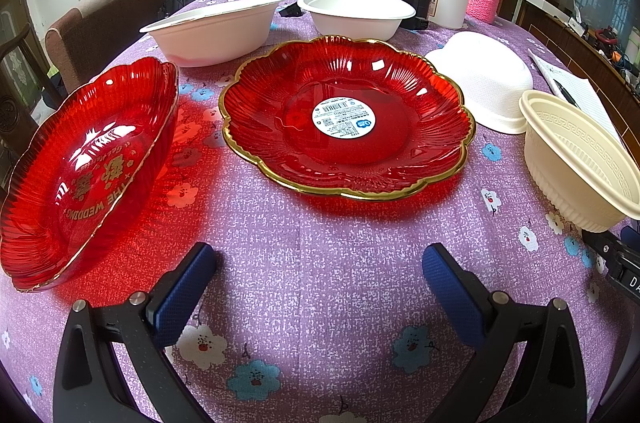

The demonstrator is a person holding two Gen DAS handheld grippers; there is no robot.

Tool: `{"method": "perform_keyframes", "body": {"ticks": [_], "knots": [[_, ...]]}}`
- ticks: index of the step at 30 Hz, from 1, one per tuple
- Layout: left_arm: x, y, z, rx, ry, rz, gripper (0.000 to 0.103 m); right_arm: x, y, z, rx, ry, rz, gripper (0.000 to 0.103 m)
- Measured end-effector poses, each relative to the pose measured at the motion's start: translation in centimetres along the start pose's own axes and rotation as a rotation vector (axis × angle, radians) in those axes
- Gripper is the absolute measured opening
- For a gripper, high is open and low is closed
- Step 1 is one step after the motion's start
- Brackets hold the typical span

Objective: Organize plates and bowls

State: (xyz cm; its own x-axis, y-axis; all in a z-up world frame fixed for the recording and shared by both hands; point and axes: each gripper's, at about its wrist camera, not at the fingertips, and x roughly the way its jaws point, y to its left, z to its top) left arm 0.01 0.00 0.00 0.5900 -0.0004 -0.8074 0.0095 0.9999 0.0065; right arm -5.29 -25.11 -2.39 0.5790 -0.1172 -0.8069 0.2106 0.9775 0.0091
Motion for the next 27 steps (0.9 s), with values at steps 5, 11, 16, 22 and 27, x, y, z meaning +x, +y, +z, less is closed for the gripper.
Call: {"method": "perform_keyframes", "body": {"ticks": [5, 11, 16, 22, 27], "knots": [[0.0, 0.0, 0.0, 0.0, 0.0, 0.0, 0.103, 0.0, 0.0, 0.0, 0.0, 0.0, 0.0, 0.102], [0.0, 0.0, -0.01, 0.0, 0.0, 0.0, 0.103, 0.0, 0.0, 0.0, 0.0, 0.0, 0.0, 0.102], [0.0, 0.0, -0.01, 0.0, 0.0, 0.0, 0.103, 0.0, 0.0, 0.0, 0.0, 0.0, 0.0, 0.102], [-0.02, -0.05, -0.03, -0.005, 0.0, 0.006, 0.103, 0.0, 0.0, 0.0, 0.0, 0.0, 0.0, 0.102], [-0.1, -0.17, -0.28, -0.014, 0.008, 0.012, 0.103, 0.0, 0.0, 0.0, 0.0, 0.0, 0.0, 0.102]]}}
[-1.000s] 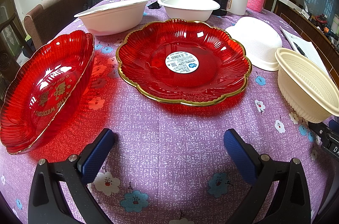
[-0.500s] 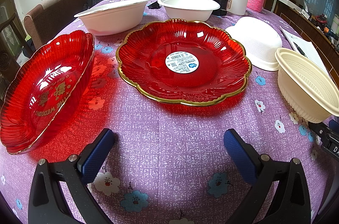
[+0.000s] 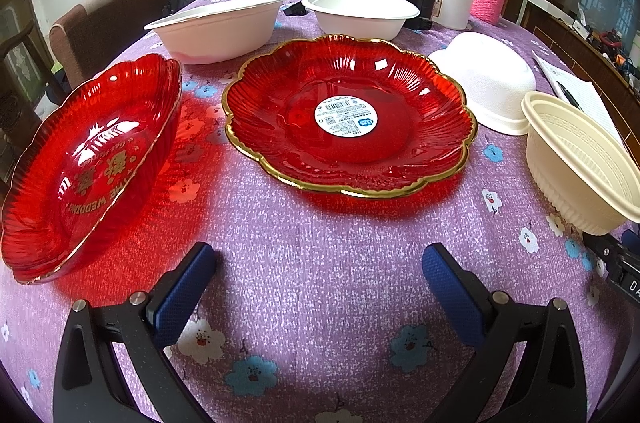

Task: Organize plates and bowls
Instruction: 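Lift both grippers and move them toward the red wedding-text plate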

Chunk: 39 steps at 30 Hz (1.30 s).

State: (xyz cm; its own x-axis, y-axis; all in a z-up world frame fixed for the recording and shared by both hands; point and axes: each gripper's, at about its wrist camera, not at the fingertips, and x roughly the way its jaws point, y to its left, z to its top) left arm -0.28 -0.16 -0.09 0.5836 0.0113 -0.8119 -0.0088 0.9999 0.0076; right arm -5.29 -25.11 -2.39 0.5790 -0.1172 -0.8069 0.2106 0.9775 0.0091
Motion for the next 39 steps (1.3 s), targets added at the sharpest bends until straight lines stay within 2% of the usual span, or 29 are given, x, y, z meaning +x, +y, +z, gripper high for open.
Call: {"method": "perform_keyframes", "body": {"ticks": [8, 15, 19, 22, 25, 29, 32, 36, 39], "knots": [[-1.0, 0.0, -1.0, 0.029, 0.042, -0.014, 0.103, 0.0, -0.1, 0.0, 0.01, 0.002, 0.003, 0.102], [-1.9, -0.3, -2.2, 0.028, 0.054, -0.012, 0.103, -0.8, 0.6, -0.7, 0.019, 0.076, -0.011, 0.102], [-2.3, -0.5, -2.5, 0.07, 0.085, -0.05, 0.103, -1.5, 0.7, -1.5, 0.01, 0.062, -0.007, 0.102], [-3.5, 0.1, -3.1, 0.045, 0.075, -0.105, 0.103, -2.2, 0.7, -2.4, 0.015, 0.061, -0.009, 0.102], [-6.7, 1.3, -3.7, 0.001, -0.018, -0.165, 0.103, -4.0, 0.7, -3.5, 0.024, 0.021, -0.021, 0.102], [-14.1, 3.9, -5.0, -0.015, -0.282, -0.171, 0.103, -8.3, 0.8, -4.4, 0.026, -0.089, -0.026, 0.102], [-19.5, 7.3, -5.1, -0.062, -0.452, -0.136, 0.103, -12.9, 1.3, -4.6, 0.005, -0.215, -0.022, 0.102], [-26.1, 12.8, -4.0, -0.162, -0.627, -0.072, 0.103, -18.8, 2.5, -3.5, -0.019, -0.392, 0.008, 0.102], [-30.9, 16.5, -2.9, -0.226, -0.752, 0.029, 0.103, -23.1, 4.0, -1.6, -0.031, -0.528, 0.057, 0.102]]}}
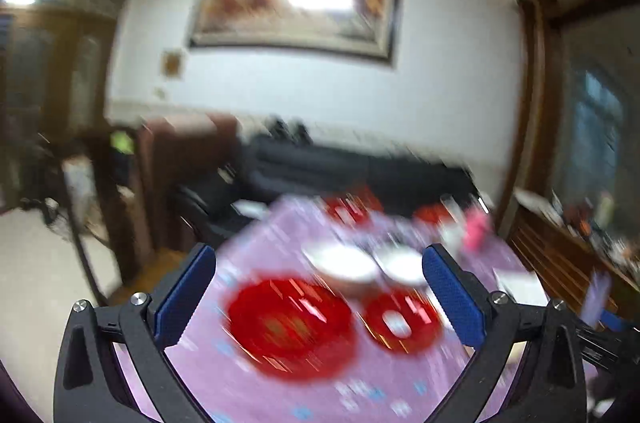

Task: Organize plates and bowls
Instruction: 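Lift both grippers and move them toward the red wedding-text plate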

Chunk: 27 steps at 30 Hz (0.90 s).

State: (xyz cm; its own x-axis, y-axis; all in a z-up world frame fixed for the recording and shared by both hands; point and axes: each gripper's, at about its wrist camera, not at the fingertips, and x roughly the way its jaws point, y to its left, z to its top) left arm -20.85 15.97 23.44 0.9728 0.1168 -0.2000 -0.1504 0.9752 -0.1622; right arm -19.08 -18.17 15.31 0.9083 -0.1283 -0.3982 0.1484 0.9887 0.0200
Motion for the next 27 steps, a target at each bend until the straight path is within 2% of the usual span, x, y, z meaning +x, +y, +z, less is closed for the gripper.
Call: {"method": "perform_keyframes", "body": {"ticks": [3, 5, 9, 12, 14, 18, 22, 27], "knots": [[-1.4, 1.5, 4.4, 0.038, -0.092, 0.095, 0.103, -1.1, 2.1, 4.1, 0.017, -0.077, 0.095, 0.102], [-1.2, 2.0, 7.0, 0.064, -0.096, 0.144, 0.103, -1.2, 3.5, 6.5, 0.027, -0.101, 0.147, 0.102], [-0.3, 2.8, 11.6, 0.075, -0.092, 0.172, 0.103, -1.0, 6.4, 11.1, 0.028, -0.145, 0.24, 0.102], [1.8, 2.5, 13.8, 0.126, -0.091, 0.177, 0.103, 0.4, 8.8, 14.0, 0.027, -0.143, 0.303, 0.102], [3.6, 2.4, 14.7, 0.151, -0.052, 0.136, 0.103, 2.0, 10.5, 15.3, 0.024, -0.11, 0.336, 0.102], [9.1, 2.6, 15.4, 0.131, 0.099, 0.038, 0.103, 7.6, 14.0, 16.7, -0.004, 0.0, 0.386, 0.102], [15.6, 2.3, 12.7, 0.119, 0.222, -0.004, 0.103, 14.5, 16.0, 15.2, 0.003, 0.144, 0.407, 0.102], [22.6, 3.4, 7.4, 0.045, 0.407, -0.068, 0.103, 21.2, 15.3, 11.0, 0.057, 0.307, 0.401, 0.098]]}}
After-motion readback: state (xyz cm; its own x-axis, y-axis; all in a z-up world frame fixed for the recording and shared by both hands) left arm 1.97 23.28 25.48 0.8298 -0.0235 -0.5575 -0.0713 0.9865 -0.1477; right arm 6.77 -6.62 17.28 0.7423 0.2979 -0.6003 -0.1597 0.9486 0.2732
